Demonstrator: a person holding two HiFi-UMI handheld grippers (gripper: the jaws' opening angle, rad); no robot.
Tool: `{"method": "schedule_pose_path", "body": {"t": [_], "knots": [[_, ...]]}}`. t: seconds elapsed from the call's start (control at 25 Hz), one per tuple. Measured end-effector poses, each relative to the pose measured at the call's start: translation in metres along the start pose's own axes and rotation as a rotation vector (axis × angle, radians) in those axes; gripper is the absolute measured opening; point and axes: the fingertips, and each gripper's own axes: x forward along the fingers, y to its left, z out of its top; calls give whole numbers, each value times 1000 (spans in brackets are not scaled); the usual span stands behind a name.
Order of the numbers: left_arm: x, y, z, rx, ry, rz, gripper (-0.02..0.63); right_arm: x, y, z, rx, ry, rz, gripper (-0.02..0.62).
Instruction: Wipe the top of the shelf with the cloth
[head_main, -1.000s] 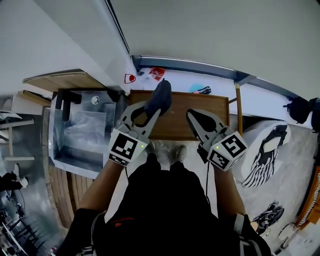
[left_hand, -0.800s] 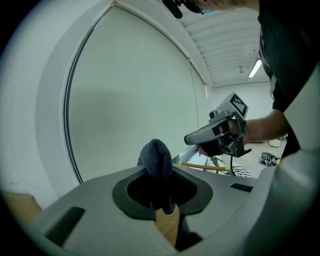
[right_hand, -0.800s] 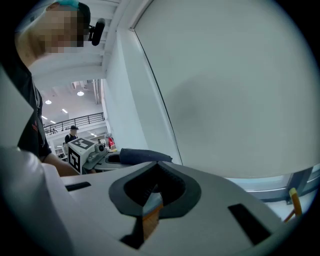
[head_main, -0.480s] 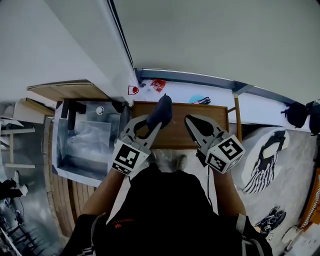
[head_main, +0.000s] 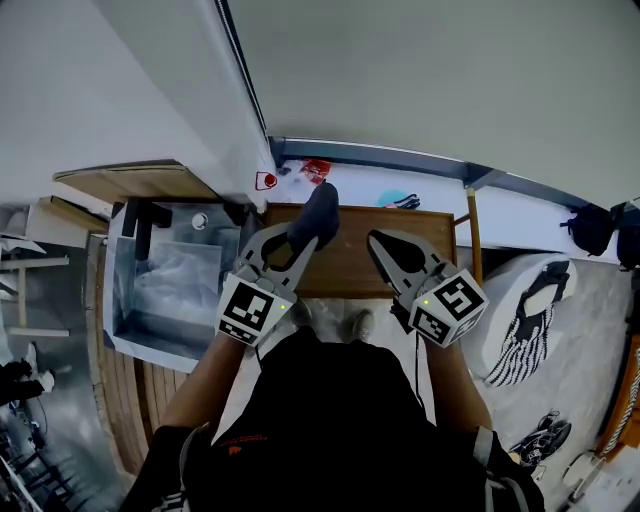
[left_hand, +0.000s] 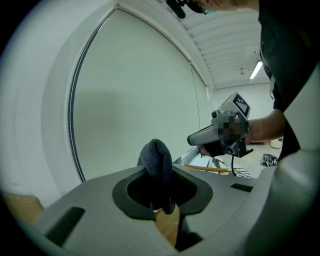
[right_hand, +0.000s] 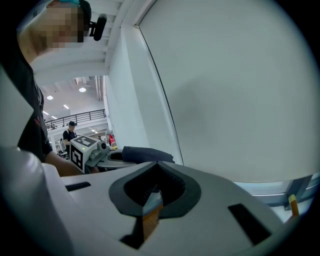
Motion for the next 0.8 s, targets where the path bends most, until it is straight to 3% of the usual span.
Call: {"method": "schedule_pose_path", "body": {"t": [0.8], "knots": [[5,-8,-1,-14,-2,0,69,-12,-5,-6,4,3,-20,3]]}}
